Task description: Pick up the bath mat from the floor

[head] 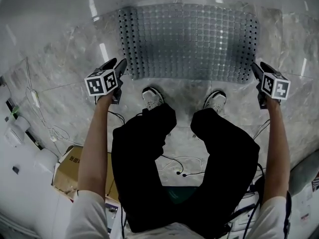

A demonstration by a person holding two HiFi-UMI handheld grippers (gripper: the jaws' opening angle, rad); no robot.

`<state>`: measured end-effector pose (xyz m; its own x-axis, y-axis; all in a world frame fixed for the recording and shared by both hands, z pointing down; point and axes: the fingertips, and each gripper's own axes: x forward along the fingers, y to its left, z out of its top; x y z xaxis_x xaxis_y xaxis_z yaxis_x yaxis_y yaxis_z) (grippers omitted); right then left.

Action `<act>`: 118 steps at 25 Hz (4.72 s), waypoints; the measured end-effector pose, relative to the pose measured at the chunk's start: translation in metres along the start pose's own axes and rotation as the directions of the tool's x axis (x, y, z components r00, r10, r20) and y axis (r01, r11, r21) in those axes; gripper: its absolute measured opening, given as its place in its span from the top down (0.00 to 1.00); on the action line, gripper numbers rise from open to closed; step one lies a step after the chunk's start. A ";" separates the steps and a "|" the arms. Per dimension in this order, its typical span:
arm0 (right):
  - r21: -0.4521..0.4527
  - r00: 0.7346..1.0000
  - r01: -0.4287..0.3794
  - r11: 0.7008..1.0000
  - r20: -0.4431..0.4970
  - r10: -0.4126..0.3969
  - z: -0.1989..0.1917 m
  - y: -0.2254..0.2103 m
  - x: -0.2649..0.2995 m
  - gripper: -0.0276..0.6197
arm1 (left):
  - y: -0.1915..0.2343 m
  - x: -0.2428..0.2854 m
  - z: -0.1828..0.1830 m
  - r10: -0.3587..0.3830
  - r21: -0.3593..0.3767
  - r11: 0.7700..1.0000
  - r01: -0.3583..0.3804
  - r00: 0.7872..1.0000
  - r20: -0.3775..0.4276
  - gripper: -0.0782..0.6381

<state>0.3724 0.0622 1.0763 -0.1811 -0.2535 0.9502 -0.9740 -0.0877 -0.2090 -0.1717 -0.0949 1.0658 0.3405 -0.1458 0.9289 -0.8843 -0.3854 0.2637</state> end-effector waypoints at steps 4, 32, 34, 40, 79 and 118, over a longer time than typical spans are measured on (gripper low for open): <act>0.035 1.000 0.017 0.999 0.007 -0.017 0.001 -0.016 0.026 0.69 | 0.010 0.023 0.003 -0.001 0.001 1.000 0.001 1.000 0.014 0.59; 0.131 0.997 0.073 0.989 -0.001 -0.073 -0.003 -0.045 0.100 0.56 | 0.046 0.111 0.007 0.045 0.033 0.998 -0.045 0.999 -0.008 0.47; 0.126 0.998 0.070 0.990 -0.006 -0.070 -0.002 -0.042 0.099 0.57 | 0.043 0.111 0.007 0.029 0.029 0.999 -0.028 0.999 -0.014 0.50; 0.085 0.999 0.052 0.995 -0.018 -0.051 0.001 -0.028 0.093 0.70 | 0.026 0.107 0.011 -0.015 0.051 0.999 0.016 0.999 -0.032 0.64; -0.121 0.962 -0.254 0.960 -0.130 0.239 0.030 0.194 -0.138 0.87 | -0.199 -0.121 0.017 -0.252 0.226 0.922 0.314 0.931 -0.265 0.81; -0.191 0.947 -0.252 0.949 0.151 0.282 0.146 0.393 -0.521 0.87 | -0.270 -0.527 0.113 -0.405 0.044 0.914 0.403 0.906 0.127 0.81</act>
<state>0.1035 0.0195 0.4648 -0.4259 -0.4108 0.8061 -0.9043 0.1650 -0.3938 -0.0759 -0.0172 0.4759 0.7068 -0.0916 0.7015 -0.6574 -0.4511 0.6035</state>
